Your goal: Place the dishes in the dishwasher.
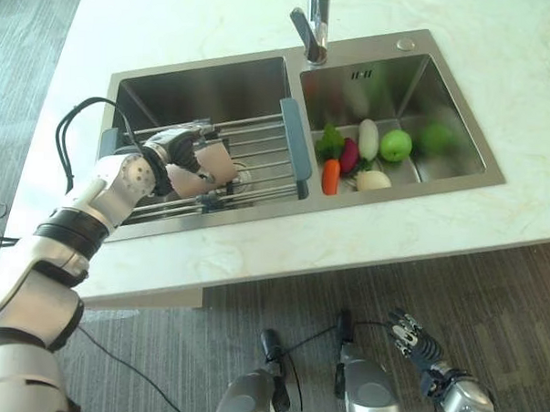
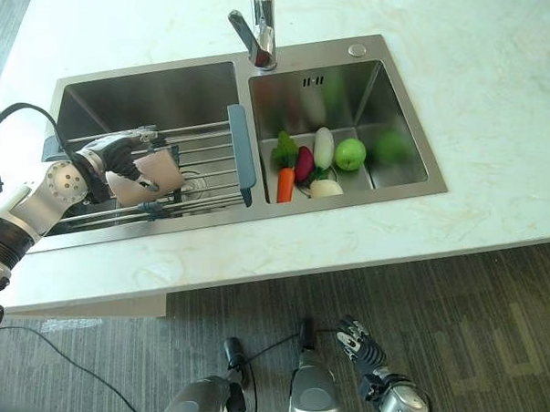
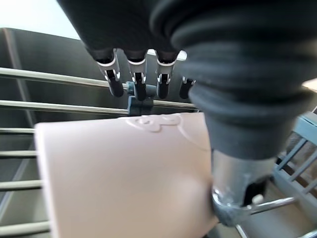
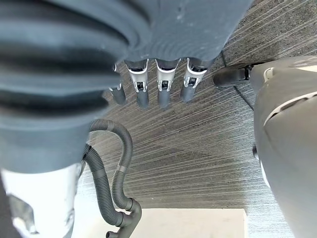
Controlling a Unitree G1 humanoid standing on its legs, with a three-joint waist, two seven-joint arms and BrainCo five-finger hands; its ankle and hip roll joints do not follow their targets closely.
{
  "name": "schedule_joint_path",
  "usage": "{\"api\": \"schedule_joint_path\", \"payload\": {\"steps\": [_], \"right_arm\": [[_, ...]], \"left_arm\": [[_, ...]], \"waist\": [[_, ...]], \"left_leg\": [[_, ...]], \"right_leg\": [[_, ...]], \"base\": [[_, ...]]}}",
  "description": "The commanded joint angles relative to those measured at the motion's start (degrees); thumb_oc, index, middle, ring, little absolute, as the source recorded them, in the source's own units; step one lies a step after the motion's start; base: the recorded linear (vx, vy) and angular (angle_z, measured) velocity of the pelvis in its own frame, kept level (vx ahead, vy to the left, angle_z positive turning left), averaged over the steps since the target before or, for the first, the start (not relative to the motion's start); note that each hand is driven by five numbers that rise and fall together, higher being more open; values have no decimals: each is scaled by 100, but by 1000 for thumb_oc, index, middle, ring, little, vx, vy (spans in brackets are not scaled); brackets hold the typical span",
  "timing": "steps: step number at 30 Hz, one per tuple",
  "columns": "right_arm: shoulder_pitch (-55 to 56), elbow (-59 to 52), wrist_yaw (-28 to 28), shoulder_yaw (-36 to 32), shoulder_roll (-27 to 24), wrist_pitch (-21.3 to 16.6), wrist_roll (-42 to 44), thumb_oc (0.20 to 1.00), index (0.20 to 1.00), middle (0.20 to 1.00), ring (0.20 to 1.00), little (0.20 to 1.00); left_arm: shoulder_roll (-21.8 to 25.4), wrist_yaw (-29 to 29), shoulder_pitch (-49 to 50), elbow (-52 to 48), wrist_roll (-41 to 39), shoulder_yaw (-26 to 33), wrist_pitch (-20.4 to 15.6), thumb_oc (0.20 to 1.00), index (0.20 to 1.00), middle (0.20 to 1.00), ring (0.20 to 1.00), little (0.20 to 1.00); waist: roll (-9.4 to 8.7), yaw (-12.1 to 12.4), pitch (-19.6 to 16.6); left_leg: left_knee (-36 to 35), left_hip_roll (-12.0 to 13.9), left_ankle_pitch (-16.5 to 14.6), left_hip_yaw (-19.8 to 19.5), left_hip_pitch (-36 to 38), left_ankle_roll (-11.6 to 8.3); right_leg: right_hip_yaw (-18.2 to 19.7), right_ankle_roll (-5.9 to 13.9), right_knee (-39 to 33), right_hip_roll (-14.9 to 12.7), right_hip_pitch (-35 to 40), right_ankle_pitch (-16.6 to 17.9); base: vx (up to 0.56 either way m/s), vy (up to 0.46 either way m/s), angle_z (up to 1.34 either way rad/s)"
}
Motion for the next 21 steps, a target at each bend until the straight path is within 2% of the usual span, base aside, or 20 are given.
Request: {"api": "schedule_joint_path", "payload": {"steps": [1, 11, 21], "right_arm": [[30, -224, -17, 97, -5, -230, 213, 1000, 1000, 1000, 1000, 1000], [76, -244, 14, 13, -57, -209, 186, 1000, 1000, 1000, 1000, 1000], [78, -289, 11, 23, -85, -235, 232, 1000, 1000, 1000, 1000, 1000]], "left_arm": [[419, 13, -423, 153, 180, 61, -11, 1000, 1000, 1000, 1000, 1000], [608, -400, -24, -49, 34, 244, 337, 1000, 1000, 1000, 1000, 1000], [589, -580, -76, 96, 34, 200, 370, 1000, 1000, 1000, 1000, 1000]], "waist": [[-48, 48, -272], [54, 88, -308], [41, 69, -268]], "left_leg": [[162, -11, -281, -316, -267, -65], [152, -24, -291, -286, -210, -77], [140, -38, -288, -249, -223, -62]], "right_leg": [[3, 580, 226, -370, -120, -40], [-126, 591, 251, -425, -68, -70], [-151, 606, 285, -444, -126, -50]], "base": [[4, 6, 11], [3, 8, 1], [-9, 4, 1]]}}
